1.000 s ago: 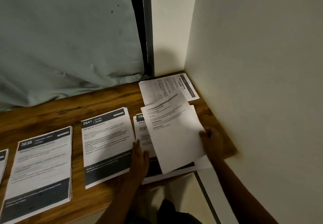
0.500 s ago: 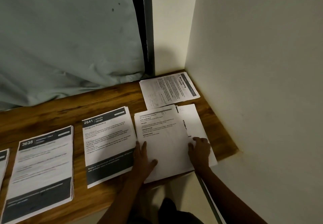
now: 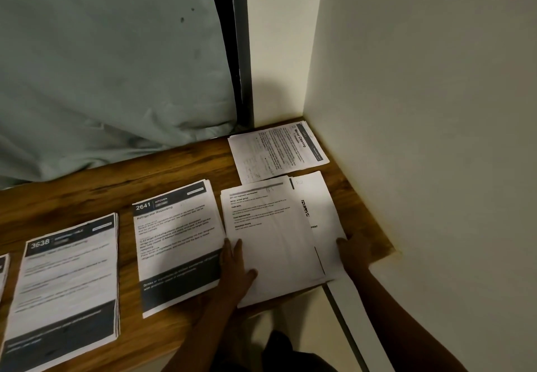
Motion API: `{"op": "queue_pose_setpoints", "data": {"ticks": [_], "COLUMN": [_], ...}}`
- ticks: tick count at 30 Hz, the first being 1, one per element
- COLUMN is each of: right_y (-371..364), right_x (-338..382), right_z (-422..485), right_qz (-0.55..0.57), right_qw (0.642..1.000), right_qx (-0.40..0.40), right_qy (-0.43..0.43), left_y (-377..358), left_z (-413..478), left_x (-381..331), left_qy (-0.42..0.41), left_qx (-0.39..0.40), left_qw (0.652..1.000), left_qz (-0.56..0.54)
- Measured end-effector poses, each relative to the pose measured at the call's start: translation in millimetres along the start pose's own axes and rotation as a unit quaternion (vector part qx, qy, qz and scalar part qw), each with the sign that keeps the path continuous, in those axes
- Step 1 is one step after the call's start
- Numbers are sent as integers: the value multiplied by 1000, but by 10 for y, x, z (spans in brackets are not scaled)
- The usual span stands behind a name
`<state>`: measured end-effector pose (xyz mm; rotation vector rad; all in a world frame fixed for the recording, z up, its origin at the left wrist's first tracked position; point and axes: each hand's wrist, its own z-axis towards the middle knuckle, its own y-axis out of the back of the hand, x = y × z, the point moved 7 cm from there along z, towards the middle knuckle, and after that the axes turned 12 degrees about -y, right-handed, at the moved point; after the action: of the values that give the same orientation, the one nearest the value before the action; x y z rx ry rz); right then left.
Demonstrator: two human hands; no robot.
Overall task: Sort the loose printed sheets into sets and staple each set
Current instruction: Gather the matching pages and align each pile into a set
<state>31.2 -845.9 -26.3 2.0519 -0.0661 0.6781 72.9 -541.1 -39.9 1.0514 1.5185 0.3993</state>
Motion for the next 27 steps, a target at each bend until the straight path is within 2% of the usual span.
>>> {"op": "queue_pose_setpoints", "data": {"ticks": [7,12,17,21,27], "right_y": [415,1046,1581,1495,477], "right_x": [181,655,860,824,598], "right_z": [-65,-158,-136,-91,-280], "right_qz": [13,54,120,140,46], "right_qw": [996,976,959,968,991], "right_qx": [-82,-156,-203,-142,26], "right_qy": [31,145,155,152,123], "left_y": [5,11,22,78,158], "left_z": [-6,-10,-7,-7,-69], "left_x": [0,-10,-4,-21,-52], "left_qy": [-2,-3,-3,-4,12], "left_qx": [3,4,1,-54,-152], "left_qw": [1000,1000,1000,997,967], "left_qz": [16,8,3,-53,-203]}}
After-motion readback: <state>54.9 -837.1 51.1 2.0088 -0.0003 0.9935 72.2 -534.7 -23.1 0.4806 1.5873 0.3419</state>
